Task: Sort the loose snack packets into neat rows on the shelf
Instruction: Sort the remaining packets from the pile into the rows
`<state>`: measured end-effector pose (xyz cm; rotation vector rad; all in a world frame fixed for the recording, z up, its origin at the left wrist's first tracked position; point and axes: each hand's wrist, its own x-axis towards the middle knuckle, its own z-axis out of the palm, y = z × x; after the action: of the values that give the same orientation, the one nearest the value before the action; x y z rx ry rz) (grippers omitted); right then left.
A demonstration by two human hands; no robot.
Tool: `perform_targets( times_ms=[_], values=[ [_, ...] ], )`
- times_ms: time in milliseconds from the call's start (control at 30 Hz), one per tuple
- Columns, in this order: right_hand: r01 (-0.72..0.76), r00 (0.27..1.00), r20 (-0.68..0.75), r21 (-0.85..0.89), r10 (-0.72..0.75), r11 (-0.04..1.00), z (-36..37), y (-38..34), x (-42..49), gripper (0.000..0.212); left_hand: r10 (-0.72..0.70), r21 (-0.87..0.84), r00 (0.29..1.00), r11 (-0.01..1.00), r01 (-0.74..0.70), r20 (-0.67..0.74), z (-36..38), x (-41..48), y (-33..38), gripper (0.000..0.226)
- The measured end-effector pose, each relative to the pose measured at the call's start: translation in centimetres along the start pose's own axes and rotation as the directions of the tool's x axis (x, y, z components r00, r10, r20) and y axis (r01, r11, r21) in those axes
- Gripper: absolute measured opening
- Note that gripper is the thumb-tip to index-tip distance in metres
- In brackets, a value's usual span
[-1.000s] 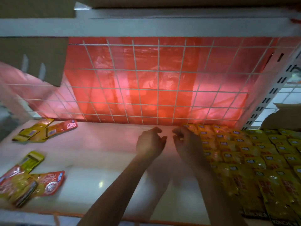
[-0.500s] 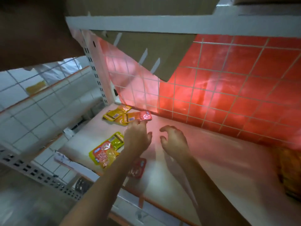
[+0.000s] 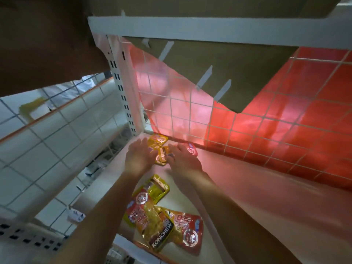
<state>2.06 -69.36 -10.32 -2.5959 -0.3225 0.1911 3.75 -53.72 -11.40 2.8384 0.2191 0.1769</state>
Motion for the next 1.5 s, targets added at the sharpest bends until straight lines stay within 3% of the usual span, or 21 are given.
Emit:
perform_targets(
  times_ms=[167, 300, 400, 500, 633, 733, 867, 967, 1067, 1267, 1500],
  values=[
    [-0.149, 0.988, -0.044, -0.056, 0.147, 0.987, 0.3, -0.5, -1.1, 0.047, 0.046, 0.005, 0.999, 0.999, -0.045, -0.029, 0.6, -1.7, 0.3, 0.039],
    [-0.231, 0.968, -0.122, -0.095, 0.219, 0.968, -0.3, 0.4, -4.5, 0.052, 0.084, 0.136, 0.996, 0.987, -0.080, -0.023, -0.3, -5.0, 2.5, 0.032],
    [-0.310, 0.937, -0.220, -0.153, 0.273, 0.938, -0.9, 1.6, -7.2, 0.065, 0.134, 0.164, 0.990, 0.978, -0.126, -0.036, -0.8, -7.2, 4.5, 0.027],
    [-0.354, 0.919, -0.258, -0.204, 0.299, 0.913, -1.5, 2.7, -9.7, 0.074, 0.090, -0.103, 0.995, 0.990, -0.093, -0.030, -0.9, -8.9, 6.8, 0.026],
    [-0.402, 0.895, -0.284, -0.173, 0.345, 0.899, -2.8, 4.0, -12.4, 0.051, 0.076, -0.406, 0.991, 0.907, -0.113, -0.107, -0.3, -11.6, 10.2, 0.024],
    [-0.447, 0.849, -0.334, -0.046, 0.408, 0.893, -4.6, 5.5, -14.3, 0.033, 0.007, -0.613, 0.999, 0.790, -0.027, -0.035, 0.7, -12.7, 12.2, 0.018],
    [-0.412, 0.744, -0.351, 0.430, 0.569, 0.804, -7.4, 9.6, -17.8, 0.022, -0.017, -0.767, 0.990, 0.630, 0.121, 0.142, 1.6, -14.2, 15.5, 0.020],
    [-0.297, 0.654, -0.336, 0.710, 0.678, 0.638, -8.5, 12.7, -20.6, 0.009, 0.089, -0.866, 0.954, 0.449, 0.219, 0.287, 1.7, -15.7, 18.8, 0.039],
    [-0.249, 0.602, -0.316, 0.798, 0.733, 0.549, -9.8, 15.7, -23.0, 0.014, 0.198, -0.899, 0.924, 0.367, 0.238, 0.326, 2.3, -17.3, 22.6, 0.034],
    [-0.232, 0.511, -0.397, 0.790, 0.762, 0.567, -13.4, 20.5, -28.3, 0.016, 0.257, -0.884, 0.885, 0.376, 0.278, 0.387, 4.2, -20.4, 29.3, 0.024],
    [-0.224, 0.338, -0.500, 0.780, 0.797, 0.584, -17.0, 26.6, -33.8, 0.014, 0.388, -0.839, 0.837, 0.526, 0.143, 0.386, 6.8, -23.5, 34.9, 0.022]
  ],
)
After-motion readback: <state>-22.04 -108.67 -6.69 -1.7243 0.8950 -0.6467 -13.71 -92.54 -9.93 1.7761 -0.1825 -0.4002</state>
